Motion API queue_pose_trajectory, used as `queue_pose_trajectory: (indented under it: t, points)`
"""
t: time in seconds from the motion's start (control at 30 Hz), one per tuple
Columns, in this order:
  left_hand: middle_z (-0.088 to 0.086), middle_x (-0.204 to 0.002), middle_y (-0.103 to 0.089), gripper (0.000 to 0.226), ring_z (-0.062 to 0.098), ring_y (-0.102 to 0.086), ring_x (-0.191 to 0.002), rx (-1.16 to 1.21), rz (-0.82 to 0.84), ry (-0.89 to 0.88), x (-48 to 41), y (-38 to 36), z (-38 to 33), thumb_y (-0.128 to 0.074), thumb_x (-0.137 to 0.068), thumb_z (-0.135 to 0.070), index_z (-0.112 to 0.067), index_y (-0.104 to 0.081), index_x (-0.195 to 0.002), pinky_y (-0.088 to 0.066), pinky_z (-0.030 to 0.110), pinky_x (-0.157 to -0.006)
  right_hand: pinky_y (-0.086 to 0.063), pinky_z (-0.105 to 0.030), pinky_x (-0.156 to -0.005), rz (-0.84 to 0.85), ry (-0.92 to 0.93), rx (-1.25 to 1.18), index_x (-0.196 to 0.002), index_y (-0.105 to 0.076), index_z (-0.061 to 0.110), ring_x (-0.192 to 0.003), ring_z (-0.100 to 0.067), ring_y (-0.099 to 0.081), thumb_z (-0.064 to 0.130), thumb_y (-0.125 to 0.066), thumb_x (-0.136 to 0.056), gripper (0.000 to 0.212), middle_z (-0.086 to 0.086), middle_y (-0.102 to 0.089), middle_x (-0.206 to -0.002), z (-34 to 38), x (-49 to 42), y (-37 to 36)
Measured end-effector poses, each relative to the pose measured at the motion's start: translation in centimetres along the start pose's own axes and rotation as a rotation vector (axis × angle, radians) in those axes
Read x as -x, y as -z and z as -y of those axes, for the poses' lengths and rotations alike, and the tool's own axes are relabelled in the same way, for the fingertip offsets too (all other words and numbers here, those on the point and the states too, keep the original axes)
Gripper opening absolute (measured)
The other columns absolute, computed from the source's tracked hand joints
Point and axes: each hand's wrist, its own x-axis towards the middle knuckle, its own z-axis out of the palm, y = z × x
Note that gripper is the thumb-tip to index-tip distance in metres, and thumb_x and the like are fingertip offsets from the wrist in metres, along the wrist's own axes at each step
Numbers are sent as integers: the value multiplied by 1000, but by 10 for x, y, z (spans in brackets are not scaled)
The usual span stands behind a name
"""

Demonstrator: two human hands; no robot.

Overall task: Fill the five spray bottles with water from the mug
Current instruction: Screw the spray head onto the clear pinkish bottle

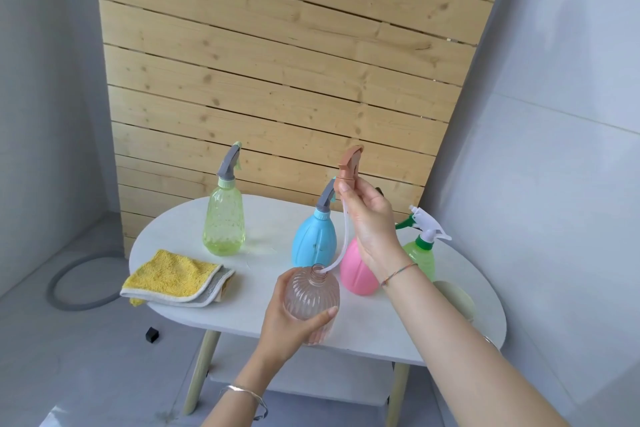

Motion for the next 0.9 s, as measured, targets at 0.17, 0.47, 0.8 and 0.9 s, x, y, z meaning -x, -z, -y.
queue_pose_trajectory:
  t: [0.17, 0.47, 0.8, 0.9]
  points:
    - [-16, -119, -62, 84, -7, -54, -111, -24, 17, 8, -3, 1, -1, -88, -49, -48, -32, -50, -122, -40, 3, -87, -50, -13, -83, 122, -67, 117, -118, -57, 3, -87, 3, -66, -3, -62, -88, 31, -1, -69, -103, -15, 15, 15]
    - [-18, -119, -60, 82, -6, -54, -113, -66, 23, 7, -7, -2, -1, -86, -49, -55, -37, -49, -119, -41, 6, -89, -50, -17, -86, 313, -155, 268, -101, -68, 13, -101, -6, -66, -3, -70, -81, 26, 4, -74, -101, -53, 42, 47]
    - [-17, -121, -59, 85, -4, -54, -114, -96, 42, 46, -10, -4, 0, -84, -48, -59, -38, -45, -121, -40, 4, -88, -46, -26, -100, 373, -146, 301, -109, -65, 11, -110, -14, -65, 1, -74, -79, 33, -4, -72, -109, -70, 42, 55]
    - [-16, -133, -50, 96, 2, -46, -127, -169, 175, 102, -12, 9, -12, -79, -47, -66, -38, -37, -129, -35, 6, -95, -47, -25, -99, 379, -145, 297, -107, -66, 11, -109, -14, -65, 0, -74, -79, 32, -3, -73, -107, -71, 42, 56]
